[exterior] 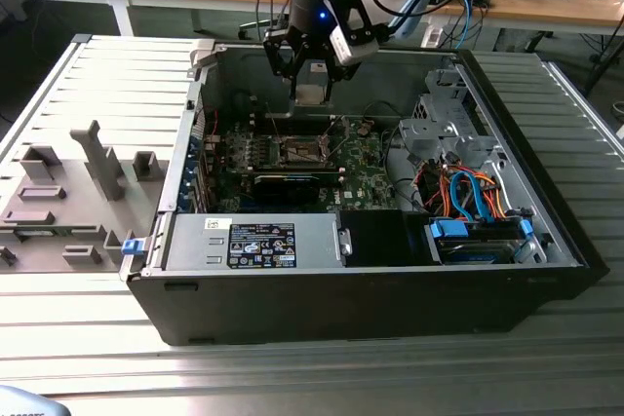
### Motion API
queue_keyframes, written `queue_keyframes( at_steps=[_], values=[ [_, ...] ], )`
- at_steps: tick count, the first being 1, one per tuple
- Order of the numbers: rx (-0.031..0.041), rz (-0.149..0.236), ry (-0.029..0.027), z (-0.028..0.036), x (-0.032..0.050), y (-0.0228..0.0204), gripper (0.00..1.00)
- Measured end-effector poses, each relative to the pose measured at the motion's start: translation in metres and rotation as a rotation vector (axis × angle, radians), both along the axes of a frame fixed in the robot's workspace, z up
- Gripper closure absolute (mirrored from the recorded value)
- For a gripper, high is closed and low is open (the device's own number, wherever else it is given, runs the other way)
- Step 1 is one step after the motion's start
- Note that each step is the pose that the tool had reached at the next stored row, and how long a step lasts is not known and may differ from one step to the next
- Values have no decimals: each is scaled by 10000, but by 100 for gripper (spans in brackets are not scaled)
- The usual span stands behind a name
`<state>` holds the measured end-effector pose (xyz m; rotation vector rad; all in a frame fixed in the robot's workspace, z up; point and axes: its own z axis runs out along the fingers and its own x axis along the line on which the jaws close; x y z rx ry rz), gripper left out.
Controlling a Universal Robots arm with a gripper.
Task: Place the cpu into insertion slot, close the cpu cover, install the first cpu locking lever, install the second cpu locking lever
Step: 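Place the cpu into insertion slot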
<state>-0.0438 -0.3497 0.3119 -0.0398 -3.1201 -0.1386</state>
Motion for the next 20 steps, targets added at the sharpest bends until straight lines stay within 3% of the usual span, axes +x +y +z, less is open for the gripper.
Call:
queue_keyframes(
  at_steps=[20],
  values=[
    [0,-293,0,-2,-1,0,46]
  ],
)
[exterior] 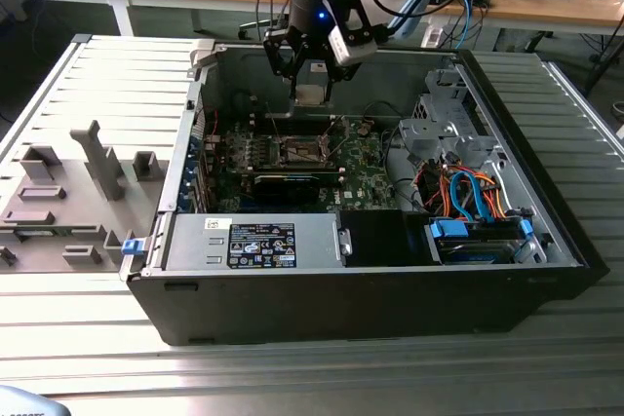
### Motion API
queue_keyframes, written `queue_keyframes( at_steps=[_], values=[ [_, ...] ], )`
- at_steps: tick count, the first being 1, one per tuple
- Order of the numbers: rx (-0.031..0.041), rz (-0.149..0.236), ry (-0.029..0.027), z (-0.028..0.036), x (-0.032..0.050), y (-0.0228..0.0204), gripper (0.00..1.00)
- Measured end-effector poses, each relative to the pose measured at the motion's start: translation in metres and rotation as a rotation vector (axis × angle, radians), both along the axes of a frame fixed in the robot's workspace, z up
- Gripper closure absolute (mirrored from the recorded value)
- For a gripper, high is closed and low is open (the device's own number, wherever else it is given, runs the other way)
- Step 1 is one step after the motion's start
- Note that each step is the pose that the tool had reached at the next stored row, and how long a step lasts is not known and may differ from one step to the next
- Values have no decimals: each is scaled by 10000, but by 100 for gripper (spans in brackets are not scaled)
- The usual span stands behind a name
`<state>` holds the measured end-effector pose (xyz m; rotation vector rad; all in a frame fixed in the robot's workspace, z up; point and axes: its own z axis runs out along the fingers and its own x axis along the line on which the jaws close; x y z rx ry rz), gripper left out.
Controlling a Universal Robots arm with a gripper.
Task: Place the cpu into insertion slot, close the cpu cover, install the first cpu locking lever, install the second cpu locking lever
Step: 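Place the cpu into insertion slot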
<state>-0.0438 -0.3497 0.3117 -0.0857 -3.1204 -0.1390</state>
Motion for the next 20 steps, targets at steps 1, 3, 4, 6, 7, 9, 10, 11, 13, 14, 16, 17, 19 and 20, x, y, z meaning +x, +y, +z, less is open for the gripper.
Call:
queue_keyframes(
  at_steps=[1,3,4,6,7,9,10,11,13,14,16,17,19,20],
  values=[
    [1,-14,0,0,0,0,46],
    [0,-41,0,-1,0,0,46],
    [0,-56,0,-1,0,0,46],
    [0,-76,0,-1,0,0,46],
    [0,-85,0,-2,0,0,46],
    [1,-100,-1,-2,0,0,46],
    [1,-104,-1,-3,0,0,46],
    [2,-111,-1,-4,0,0,46],
    [0,-120,0,-5,0,0,46],
    [1,-122,-1,-6,0,0,46],
    [-2,-122,-1,-6,0,0,46],
    [-6,-123,-1,-7,0,0,46],
    [-29,-125,-1,-9,0,0,46],
    [-39,-126,0,-8,0,0,46]
  ],
)
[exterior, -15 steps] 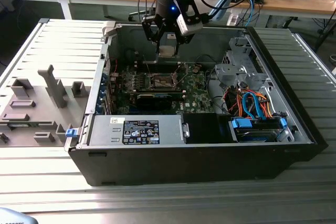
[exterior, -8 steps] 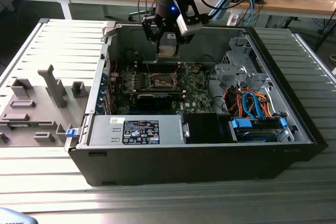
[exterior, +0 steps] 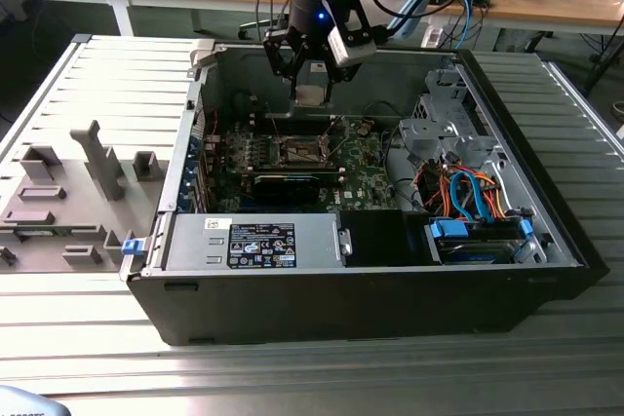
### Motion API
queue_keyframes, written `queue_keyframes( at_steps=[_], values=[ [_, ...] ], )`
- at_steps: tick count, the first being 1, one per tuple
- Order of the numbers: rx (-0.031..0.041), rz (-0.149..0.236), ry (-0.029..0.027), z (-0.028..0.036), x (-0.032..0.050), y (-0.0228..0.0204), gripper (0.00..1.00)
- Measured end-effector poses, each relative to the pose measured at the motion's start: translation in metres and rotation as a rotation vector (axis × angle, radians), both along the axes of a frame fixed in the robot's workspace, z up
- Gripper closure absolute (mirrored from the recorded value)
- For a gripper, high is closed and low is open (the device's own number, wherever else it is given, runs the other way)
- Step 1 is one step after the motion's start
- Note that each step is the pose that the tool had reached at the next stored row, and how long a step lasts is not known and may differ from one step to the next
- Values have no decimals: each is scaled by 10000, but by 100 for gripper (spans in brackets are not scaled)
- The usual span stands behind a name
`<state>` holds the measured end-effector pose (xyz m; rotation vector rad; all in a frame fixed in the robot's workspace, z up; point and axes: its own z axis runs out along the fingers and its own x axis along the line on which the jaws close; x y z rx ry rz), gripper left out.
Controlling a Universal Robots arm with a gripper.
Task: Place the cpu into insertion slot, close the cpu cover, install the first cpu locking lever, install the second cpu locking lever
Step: 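Place the cpu into insertion slot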
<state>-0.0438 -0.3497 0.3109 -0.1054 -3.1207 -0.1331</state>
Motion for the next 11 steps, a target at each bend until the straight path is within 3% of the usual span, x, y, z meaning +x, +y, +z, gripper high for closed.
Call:
queue_keyframes(
  at_steps=[4,11],
  values=[
    [-41,-5,0,-1,0,0,46],
    [-46,-33,0,-1,0,0,46]
  ],
)
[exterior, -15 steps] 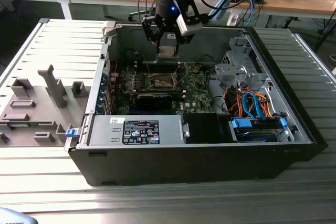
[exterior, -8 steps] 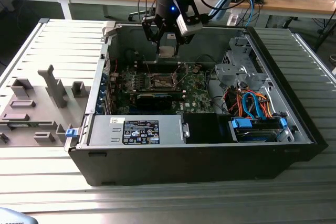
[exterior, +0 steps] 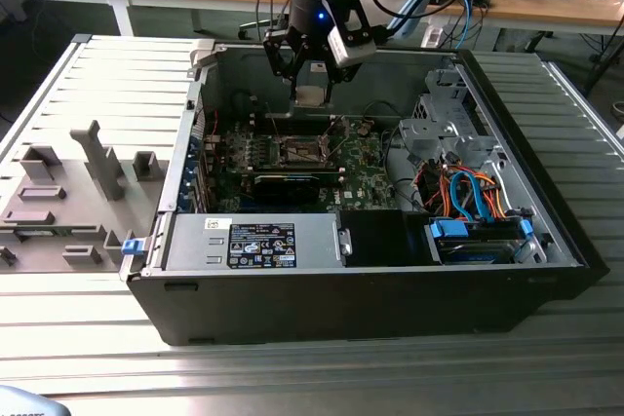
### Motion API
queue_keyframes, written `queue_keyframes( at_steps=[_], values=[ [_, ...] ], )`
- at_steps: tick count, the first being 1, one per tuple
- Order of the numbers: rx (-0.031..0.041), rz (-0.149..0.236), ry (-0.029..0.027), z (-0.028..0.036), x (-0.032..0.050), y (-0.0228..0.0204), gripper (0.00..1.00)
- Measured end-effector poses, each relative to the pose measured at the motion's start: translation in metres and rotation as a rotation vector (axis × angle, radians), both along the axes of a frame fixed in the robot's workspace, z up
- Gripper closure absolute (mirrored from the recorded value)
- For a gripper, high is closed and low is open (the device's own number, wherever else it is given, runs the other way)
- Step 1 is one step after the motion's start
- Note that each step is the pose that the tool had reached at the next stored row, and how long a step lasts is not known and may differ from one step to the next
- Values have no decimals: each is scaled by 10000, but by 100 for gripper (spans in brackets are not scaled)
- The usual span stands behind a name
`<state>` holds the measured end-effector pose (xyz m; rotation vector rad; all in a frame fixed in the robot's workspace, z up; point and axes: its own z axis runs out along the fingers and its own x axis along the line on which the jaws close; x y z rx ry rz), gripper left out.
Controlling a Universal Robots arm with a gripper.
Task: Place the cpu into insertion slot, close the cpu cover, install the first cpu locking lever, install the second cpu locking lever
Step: 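Place the cpu into insertion slot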
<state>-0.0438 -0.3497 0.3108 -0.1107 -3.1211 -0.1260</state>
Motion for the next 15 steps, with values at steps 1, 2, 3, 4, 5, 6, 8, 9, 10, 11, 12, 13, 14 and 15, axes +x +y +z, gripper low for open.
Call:
queue_keyframes(
  at_steps=[1,2,3,4,5,6,8,9,10,11,12,13,14,15],
  values=[
    [0,-5,0,0,0,0,46],
    [1,-11,-1,0,0,0,46],
    [0,-20,-1,0,0,0,46],
    [0,-26,-1,0,0,0,46],
    [0,-37,-1,0,0,0,46],
    [0,-49,-1,0,0,0,46],
    [0,-60,-1,0,0,0,46],
    [0,-67,-1,0,0,0,46],
    [0,-75,0,0,0,0,46],
    [0,-83,-1,0,0,0,46],
    [0,-90,-1,0,0,0,46],
    [0,-98,-1,0,0,0,46],
    [-1,-106,0,0,0,0,46],
    [0,-121,-1,0,0,0,46]
  ],
)
